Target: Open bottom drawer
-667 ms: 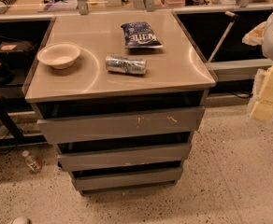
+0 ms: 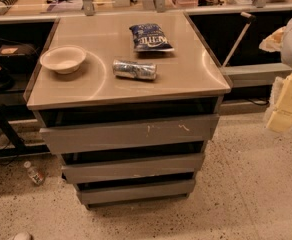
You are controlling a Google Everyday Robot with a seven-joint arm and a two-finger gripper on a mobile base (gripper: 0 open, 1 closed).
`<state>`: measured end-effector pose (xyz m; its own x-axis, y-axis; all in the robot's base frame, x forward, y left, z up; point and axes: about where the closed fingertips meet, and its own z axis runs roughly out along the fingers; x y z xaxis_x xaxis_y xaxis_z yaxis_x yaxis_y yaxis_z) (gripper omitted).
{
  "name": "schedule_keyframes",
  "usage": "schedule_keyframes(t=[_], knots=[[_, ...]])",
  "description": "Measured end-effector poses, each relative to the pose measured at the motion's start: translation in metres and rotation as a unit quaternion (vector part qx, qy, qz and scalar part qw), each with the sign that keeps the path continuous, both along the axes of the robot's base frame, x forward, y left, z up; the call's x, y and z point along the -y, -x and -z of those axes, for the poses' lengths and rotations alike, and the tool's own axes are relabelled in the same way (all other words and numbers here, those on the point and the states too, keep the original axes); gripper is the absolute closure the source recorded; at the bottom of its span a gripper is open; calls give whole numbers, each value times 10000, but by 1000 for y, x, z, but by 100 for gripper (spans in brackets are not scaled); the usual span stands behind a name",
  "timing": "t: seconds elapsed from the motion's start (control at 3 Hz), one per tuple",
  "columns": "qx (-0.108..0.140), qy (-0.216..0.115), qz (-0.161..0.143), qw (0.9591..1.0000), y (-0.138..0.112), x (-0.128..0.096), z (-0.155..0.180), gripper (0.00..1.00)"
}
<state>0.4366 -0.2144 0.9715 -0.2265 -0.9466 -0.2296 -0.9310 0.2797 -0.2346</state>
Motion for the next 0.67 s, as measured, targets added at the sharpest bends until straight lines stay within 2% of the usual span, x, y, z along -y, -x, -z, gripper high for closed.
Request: schedule_keyframes(t=[0.33, 0.67], knots=[[99, -244, -111, 9996, 14, -18, 3, 0], [140, -826, -427, 9956, 43, -79, 33, 0]])
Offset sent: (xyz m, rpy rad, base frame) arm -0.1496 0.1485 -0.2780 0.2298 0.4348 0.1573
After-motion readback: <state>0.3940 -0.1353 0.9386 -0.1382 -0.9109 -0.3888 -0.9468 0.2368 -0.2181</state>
